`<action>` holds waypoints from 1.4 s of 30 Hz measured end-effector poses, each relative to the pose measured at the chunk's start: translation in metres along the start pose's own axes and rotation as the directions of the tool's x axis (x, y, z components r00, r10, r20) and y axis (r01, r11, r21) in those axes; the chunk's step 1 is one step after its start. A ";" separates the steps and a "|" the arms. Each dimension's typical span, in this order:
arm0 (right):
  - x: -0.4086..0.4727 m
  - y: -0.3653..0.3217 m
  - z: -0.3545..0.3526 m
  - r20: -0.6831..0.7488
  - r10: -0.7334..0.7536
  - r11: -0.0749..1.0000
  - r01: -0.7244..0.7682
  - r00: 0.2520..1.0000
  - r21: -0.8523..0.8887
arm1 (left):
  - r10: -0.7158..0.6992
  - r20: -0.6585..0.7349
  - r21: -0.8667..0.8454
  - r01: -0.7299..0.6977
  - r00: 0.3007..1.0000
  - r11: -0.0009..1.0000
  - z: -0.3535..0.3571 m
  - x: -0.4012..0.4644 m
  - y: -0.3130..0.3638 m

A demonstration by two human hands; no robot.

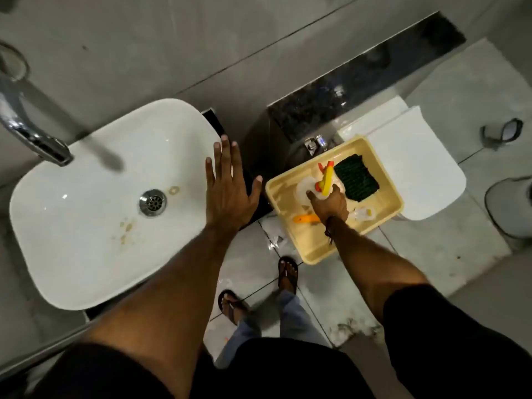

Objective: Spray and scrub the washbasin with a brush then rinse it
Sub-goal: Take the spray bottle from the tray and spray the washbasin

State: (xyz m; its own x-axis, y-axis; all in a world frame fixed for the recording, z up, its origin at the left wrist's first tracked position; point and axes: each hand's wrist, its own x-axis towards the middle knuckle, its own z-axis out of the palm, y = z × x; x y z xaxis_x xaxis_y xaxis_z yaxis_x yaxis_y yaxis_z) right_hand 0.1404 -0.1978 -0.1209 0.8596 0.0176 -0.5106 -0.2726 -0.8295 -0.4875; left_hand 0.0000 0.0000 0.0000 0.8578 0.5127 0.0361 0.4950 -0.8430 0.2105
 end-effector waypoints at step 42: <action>-0.261 -0.187 0.047 0.662 -0.491 0.510 0.803 0.566 -0.309 | -0.464 -0.174 -0.080 0.457 0.869 0.886 -0.028 -0.220 -0.245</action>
State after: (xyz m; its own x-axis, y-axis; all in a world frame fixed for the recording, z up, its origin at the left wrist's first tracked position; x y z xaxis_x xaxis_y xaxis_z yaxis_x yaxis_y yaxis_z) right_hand -0.0532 -0.0209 0.0704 0.3343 0.7866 -0.5191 0.6846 -0.5812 -0.4398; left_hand -0.3135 0.0982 -0.0320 0.4917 0.8645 0.1041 0.8193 -0.4998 0.2810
